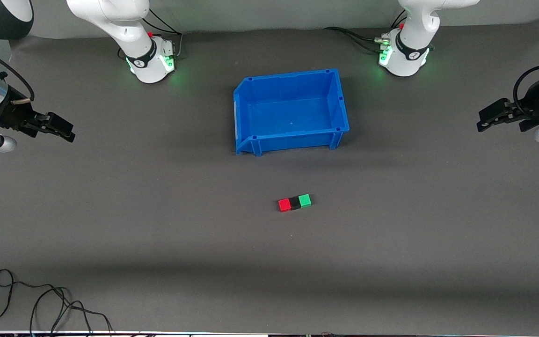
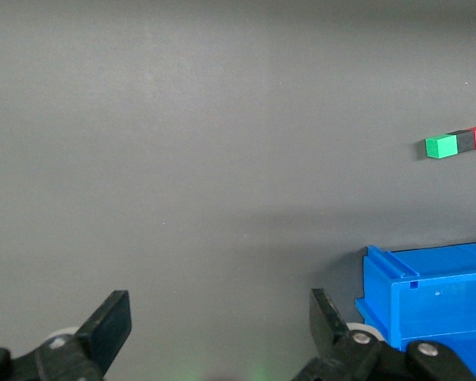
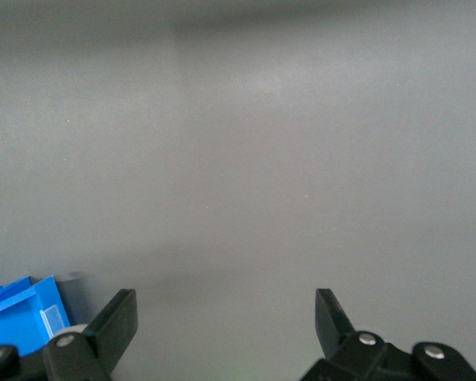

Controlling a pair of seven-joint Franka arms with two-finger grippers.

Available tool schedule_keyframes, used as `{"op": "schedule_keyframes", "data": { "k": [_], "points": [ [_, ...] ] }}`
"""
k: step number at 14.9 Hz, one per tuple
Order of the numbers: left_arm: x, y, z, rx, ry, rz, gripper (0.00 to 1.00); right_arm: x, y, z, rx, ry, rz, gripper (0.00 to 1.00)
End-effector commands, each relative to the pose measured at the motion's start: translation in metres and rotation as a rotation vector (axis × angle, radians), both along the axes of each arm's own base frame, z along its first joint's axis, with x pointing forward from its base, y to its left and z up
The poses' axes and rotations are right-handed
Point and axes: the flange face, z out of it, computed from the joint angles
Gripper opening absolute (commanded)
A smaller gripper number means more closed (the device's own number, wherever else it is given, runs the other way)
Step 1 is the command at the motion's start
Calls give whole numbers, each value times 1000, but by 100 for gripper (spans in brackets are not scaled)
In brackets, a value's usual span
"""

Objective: Attach green and red cubes to black cube

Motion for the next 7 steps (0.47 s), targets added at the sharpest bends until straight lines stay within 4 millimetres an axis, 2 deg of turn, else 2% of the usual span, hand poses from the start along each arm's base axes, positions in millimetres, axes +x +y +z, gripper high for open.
{"op": "schedule_keyframes", "data": {
  "k": [1,7],
  "points": [
    [2,1,5,16,-15,-17,100,-4,-7,-1,-12,-10,-2,99],
    [2,-3,5,14,-13,-26,100,0,-9,-3,-5,-15,27,99]
  ]
}}
